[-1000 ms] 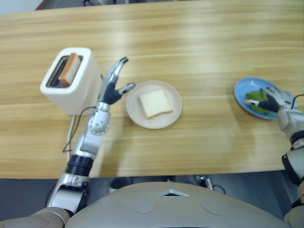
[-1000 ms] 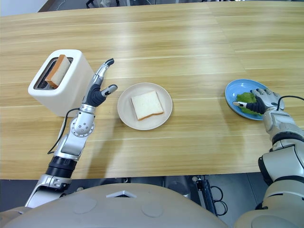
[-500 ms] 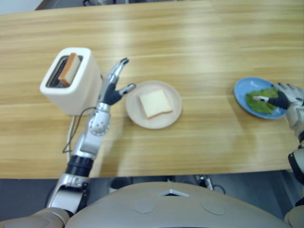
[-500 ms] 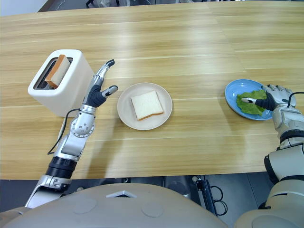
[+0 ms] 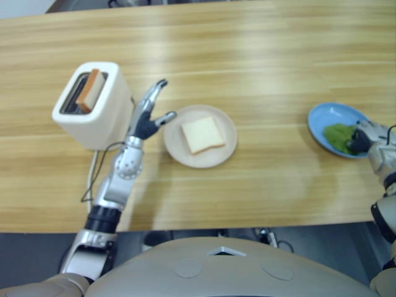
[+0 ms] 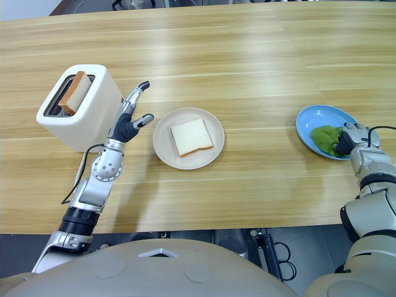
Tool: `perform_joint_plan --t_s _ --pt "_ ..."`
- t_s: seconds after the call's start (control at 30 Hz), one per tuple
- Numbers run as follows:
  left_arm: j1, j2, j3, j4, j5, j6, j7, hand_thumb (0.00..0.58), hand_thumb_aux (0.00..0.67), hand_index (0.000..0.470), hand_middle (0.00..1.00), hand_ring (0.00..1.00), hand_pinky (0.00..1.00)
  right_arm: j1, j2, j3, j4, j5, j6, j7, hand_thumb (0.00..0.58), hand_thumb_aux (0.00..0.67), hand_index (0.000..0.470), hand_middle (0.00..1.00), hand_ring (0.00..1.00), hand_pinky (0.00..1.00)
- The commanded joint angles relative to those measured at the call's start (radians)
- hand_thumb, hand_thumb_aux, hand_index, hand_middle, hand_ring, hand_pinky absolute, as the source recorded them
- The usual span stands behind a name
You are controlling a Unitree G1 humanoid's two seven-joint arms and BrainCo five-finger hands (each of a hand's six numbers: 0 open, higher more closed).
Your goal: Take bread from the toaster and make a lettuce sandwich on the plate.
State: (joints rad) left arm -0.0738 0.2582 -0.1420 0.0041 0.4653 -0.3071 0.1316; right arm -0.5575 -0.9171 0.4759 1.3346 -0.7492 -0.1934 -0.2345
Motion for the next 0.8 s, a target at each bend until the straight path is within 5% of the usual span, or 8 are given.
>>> perform_joint_plan --t_s 0.03,0.3,0.33,0.37,0.4,0.43,0.8 --pt "0.009 0.003 0.003 -0.004 0.004 0.014 -0.008 0.000 0.000 0.000 0.00 0.00 0.00 0.007 0.009 0.008 0.009 -0.002 0.000 0.017 0.580 0.670 0.460 0.00 0.00 0.00" --pt "0.010 0.004 0.006 0.001 0.004 0.012 -0.004 0.000 0.000 0.000 0.00 0.00 0.00 0.003 0.010 0.003 0.002 0.004 -0.012 0.004 0.580 0.670 0.460 0.02 0.02 0.02" --pt "0.010 0.004 0.007 0.002 0.005 0.012 -0.003 0.000 0.000 0.000 0.00 0.00 0.00 -0.001 0.008 0.001 -0.002 0.006 -0.016 -0.002 0.580 0.670 0.460 0.23 0.23 0.23" --pt "0.010 0.003 0.007 0.004 0.005 0.012 -0.001 0.000 0.000 0.000 0.00 0.00 0.00 -0.005 0.005 -0.001 -0.005 0.007 -0.020 -0.009 0.580 0.670 0.460 0.62 0.62 0.62" --pt "0.009 0.002 0.008 0.004 0.006 0.012 0.001 0.000 0.000 0.000 0.00 0.00 0.00 -0.010 -0.001 -0.006 -0.011 0.012 -0.027 -0.016 0.580 0.670 0.460 0.62 0.62 0.62" --pt "0.008 0.002 0.007 0.007 0.006 0.012 0.002 0.000 0.000 0.000 0.00 0.00 0.00 -0.014 -0.006 -0.012 -0.016 0.017 -0.032 -0.023 0.580 0.670 0.460 1.00 1.00 1.00" --pt "-0.006 0.001 0.011 0.025 0.008 0.007 0.021 0.000 0.000 0.000 0.00 0.00 0.00 -0.007 -0.107 -0.080 -0.302 0.025 -0.101 -0.147 0.580 0.670 0.460 1.00 1.00 1.00"
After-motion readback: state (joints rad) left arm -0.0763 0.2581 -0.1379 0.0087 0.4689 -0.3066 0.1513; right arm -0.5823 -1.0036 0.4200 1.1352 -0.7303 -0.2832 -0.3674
